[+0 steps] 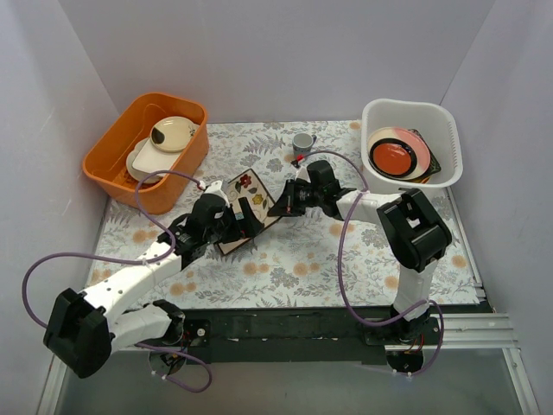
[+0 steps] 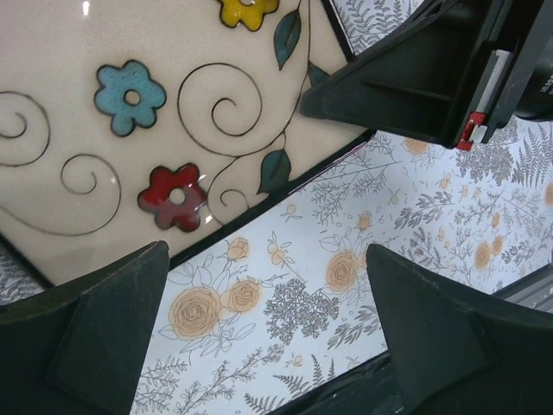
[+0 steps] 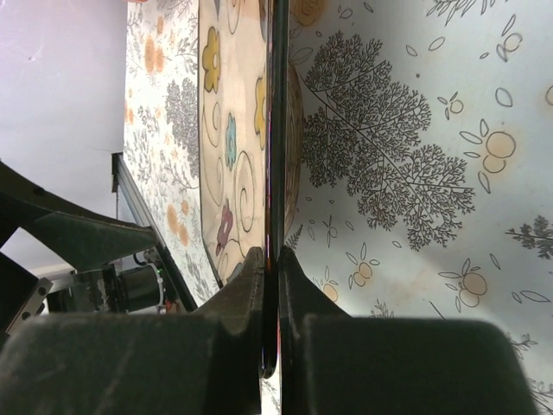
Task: Place the plates into the plastic bin on the countertop
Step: Pick up the plate at the center of the board.
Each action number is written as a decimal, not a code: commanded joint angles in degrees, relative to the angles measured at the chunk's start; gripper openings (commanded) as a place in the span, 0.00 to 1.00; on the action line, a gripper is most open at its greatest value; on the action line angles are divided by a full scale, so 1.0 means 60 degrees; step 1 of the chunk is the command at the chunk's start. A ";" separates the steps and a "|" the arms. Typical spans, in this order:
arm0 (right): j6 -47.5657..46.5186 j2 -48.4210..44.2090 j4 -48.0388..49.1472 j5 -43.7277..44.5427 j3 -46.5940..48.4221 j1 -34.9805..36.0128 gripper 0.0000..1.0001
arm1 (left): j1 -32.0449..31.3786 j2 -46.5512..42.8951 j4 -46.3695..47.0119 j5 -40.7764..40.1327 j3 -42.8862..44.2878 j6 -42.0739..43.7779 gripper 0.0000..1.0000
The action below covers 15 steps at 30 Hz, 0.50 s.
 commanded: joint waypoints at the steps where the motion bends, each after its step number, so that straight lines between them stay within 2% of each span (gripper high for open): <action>1: -0.0612 -0.0942 0.0163 0.0145 0.0590 -0.0136 0.03 | 0.0041 -0.0836 -0.0523 -0.0445 -0.0264 -0.0199 0.98; 8: -0.0524 -0.1411 0.0266 -0.0162 0.0780 -0.0166 0.01 | 0.0026 -0.1261 -0.0832 -0.0548 -0.0161 -0.0374 0.98; 15: -0.0597 -0.2332 0.0003 -0.0032 0.0854 -0.0254 0.01 | 0.0041 -0.0896 -0.0686 -0.0388 -0.0133 -0.0360 0.98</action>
